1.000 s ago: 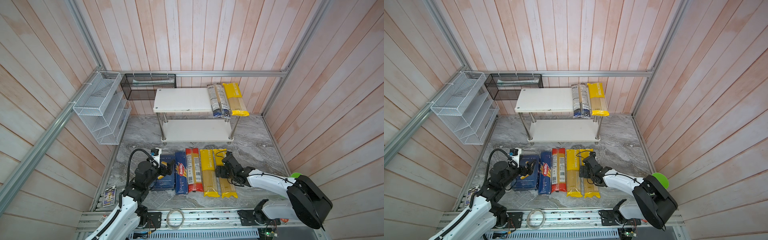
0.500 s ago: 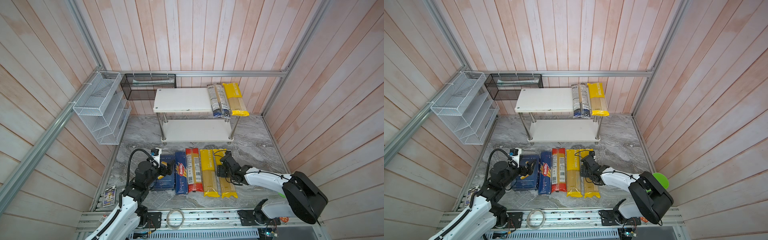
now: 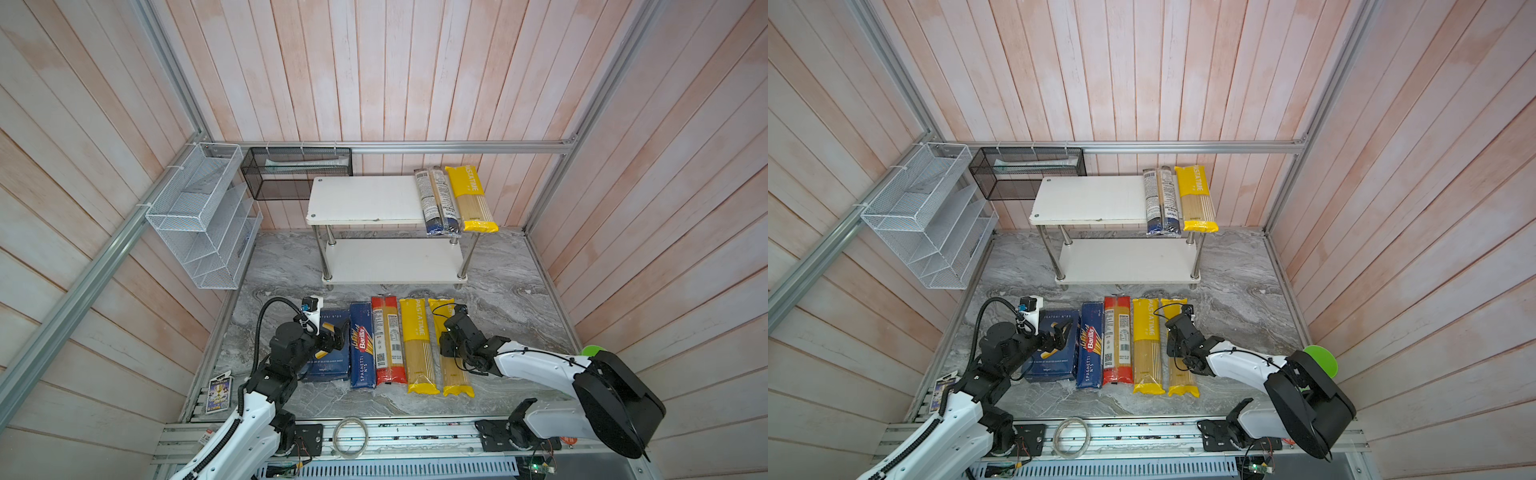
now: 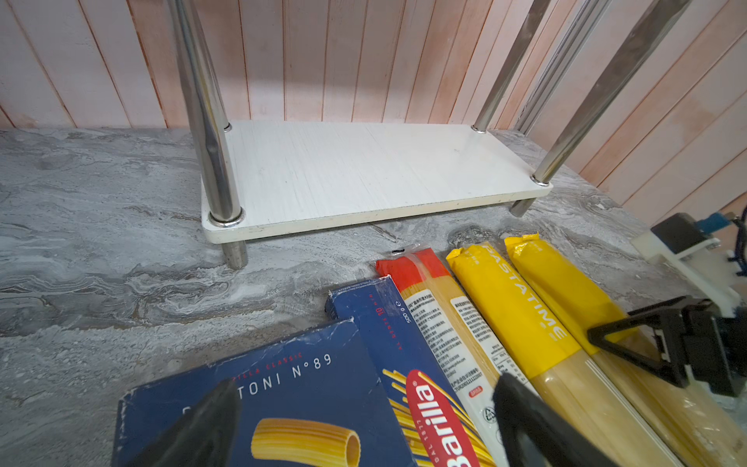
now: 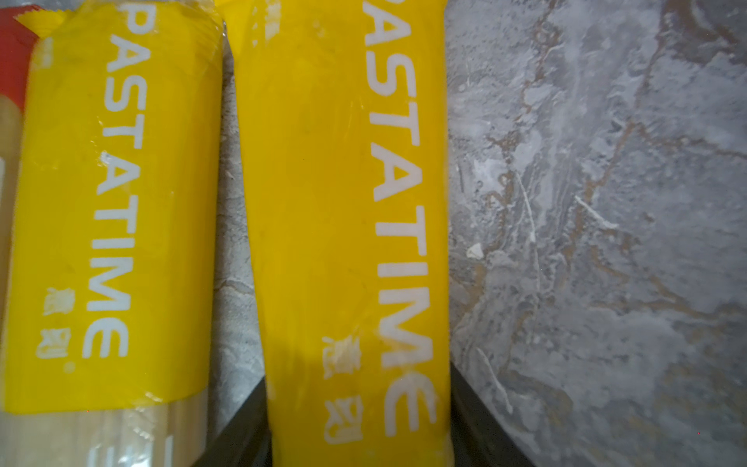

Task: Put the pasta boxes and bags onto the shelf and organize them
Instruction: 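Descend the right gripper around the yellow PASTATIME bag's end and close, then lift the yellow PASTATIME bag upright with the right gripper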

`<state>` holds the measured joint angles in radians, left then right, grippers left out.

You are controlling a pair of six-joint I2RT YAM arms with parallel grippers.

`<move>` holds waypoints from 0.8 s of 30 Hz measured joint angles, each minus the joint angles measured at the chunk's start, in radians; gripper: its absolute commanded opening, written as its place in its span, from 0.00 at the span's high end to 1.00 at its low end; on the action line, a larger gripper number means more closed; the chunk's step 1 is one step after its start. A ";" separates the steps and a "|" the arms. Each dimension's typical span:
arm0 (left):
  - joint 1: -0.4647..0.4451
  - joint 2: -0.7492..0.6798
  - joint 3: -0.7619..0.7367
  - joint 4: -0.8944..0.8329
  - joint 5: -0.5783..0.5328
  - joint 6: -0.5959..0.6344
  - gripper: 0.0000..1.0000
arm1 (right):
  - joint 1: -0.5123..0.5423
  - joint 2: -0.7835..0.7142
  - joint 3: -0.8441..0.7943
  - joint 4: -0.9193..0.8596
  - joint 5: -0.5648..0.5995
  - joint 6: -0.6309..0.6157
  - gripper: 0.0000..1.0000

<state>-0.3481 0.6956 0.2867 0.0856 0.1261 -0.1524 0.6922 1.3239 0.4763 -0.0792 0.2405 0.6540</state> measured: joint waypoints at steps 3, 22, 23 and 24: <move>0.000 0.000 0.000 0.000 0.000 0.000 0.00 | 0.000 -0.014 -0.004 -0.003 -0.005 0.011 0.60; 0.000 0.000 0.000 0.000 0.000 0.000 0.00 | 0.001 -0.208 -0.085 -0.061 -0.044 0.065 0.84; 0.000 0.000 0.000 0.000 0.000 0.000 0.00 | 0.001 -0.216 -0.086 -0.071 -0.046 0.065 0.85; 0.000 0.000 0.000 0.000 0.000 0.000 0.00 | 0.001 -0.222 -0.086 -0.079 -0.048 0.064 0.86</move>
<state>-0.3481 0.6956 0.2867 0.0856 0.1261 -0.1528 0.6933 1.1019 0.3904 -0.1577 0.1925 0.7185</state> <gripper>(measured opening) 0.996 0.244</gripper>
